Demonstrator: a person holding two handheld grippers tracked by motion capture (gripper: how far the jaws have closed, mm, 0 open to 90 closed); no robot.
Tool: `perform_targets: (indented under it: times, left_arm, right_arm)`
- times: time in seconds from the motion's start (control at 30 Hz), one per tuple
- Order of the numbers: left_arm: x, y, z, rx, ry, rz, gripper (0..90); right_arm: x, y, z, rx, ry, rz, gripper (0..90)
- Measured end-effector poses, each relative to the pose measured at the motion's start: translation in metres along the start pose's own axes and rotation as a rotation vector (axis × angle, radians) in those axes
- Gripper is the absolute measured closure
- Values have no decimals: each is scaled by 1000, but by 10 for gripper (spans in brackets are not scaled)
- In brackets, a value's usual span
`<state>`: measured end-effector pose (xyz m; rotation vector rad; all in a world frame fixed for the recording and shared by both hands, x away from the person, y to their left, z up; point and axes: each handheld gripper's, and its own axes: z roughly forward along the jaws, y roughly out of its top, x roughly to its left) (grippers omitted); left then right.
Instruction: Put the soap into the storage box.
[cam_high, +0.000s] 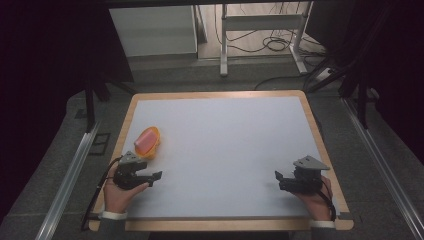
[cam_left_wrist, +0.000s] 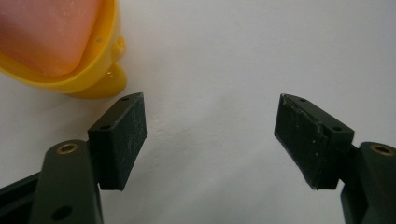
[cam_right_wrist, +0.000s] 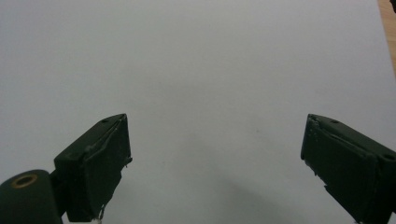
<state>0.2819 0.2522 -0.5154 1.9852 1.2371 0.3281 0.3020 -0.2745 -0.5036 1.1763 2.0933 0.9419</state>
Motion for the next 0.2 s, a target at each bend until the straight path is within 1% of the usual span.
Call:
perform_targets:
  times: [0.07, 0.2]
  left_arm:
    - [2, -2, 0, 3, 5, -13, 257]
    - [3, -2, -1, 3, 7, -16, 257]
  right_arm:
    - [1, 1, 0, -3, 2, -1, 80]
    - [1, 2, -2, -12, 2, 6, 80]
